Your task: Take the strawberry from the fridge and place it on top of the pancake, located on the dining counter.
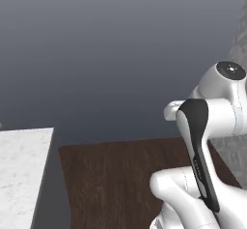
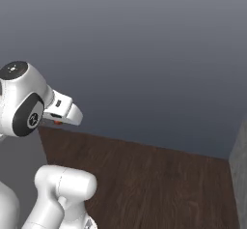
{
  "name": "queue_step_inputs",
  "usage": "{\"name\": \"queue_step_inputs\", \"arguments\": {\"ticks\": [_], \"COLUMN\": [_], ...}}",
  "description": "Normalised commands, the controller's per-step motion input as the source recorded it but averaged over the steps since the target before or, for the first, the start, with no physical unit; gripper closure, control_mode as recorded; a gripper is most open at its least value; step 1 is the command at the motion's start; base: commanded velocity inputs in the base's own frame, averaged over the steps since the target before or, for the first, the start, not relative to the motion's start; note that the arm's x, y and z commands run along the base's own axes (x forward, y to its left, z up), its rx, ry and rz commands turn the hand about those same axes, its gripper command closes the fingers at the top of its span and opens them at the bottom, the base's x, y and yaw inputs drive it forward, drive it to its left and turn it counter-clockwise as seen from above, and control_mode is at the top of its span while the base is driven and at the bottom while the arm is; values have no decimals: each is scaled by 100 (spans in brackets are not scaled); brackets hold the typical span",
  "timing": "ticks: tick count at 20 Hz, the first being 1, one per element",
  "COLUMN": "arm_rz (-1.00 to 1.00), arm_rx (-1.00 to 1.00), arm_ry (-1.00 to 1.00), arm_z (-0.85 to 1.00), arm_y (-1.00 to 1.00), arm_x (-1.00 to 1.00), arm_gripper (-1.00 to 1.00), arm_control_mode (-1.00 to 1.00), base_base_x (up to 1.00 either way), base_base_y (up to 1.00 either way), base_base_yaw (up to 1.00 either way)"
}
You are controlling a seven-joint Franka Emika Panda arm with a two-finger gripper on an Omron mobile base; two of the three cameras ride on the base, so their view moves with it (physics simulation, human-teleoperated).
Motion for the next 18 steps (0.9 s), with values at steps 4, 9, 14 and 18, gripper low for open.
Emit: {"name": "queue_step_inputs", "arguments": {"ticks": [4, 9, 14, 18], "arm_rz": [0, 0, 0, 0], "arm_rx": [0, 0, 0, 0], "arm_ry": [0, 0, 0, 0], "arm_z": [0, 0, 0, 0], "arm_y": [0, 0, 0, 0], "arm_x": [0, 0, 0, 0], "arm_gripper": [100, 100, 100, 100], "arm_control_mode": [100, 100, 100, 100], "base_base_x": [100, 100, 100, 100], "base_base_y": [0, -8, -16, -17], "base_base_yaw": [36, 48, 72, 80]}}
